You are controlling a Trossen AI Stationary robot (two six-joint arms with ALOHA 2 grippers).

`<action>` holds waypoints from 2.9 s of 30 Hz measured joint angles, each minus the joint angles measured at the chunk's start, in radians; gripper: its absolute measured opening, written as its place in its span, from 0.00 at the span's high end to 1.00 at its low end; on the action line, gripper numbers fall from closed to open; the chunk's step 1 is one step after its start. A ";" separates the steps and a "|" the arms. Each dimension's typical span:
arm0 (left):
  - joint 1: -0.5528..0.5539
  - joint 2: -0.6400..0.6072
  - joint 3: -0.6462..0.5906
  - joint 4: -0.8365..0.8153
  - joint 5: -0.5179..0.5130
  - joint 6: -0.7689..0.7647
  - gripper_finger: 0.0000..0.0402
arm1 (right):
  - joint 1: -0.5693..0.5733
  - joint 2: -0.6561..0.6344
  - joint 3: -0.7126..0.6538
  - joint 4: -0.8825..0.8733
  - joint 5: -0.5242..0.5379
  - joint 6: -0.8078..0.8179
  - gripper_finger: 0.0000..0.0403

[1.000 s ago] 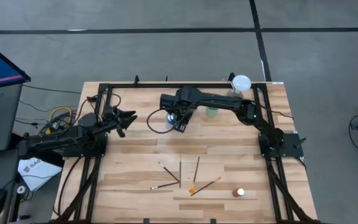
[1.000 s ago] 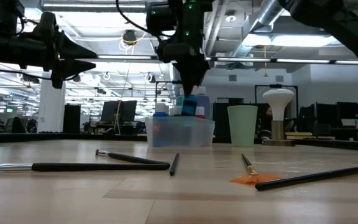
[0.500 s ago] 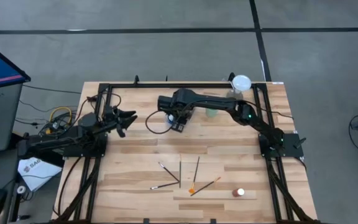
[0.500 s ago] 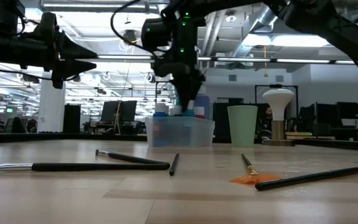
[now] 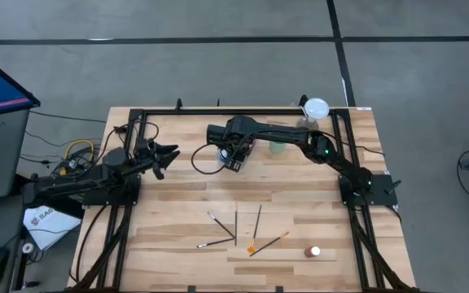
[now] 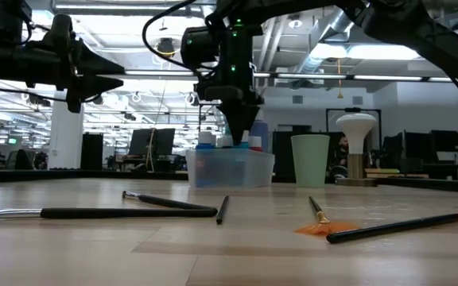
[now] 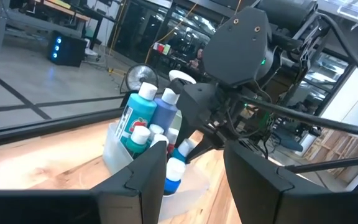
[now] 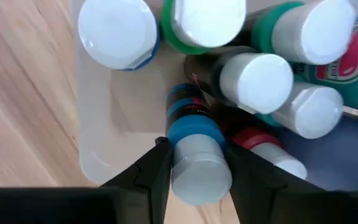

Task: Pick & Place Paint Supplies
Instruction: Put the small light blue paint bottle into the transparent bin, then put the small red paint bottle into the transparent bin

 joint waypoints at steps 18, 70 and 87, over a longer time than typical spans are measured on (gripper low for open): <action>0.000 0.000 0.000 0.011 0.000 -0.004 0.62 | -0.005 -0.052 0.019 0.006 0.071 -0.010 0.54; 0.000 0.008 0.000 0.017 0.042 -0.026 0.62 | 0.965 -0.634 -0.976 0.288 -0.441 1.500 0.35; 0.000 0.008 0.000 0.019 0.032 -0.034 0.62 | 0.957 -0.632 -1.048 0.347 -0.417 1.466 0.39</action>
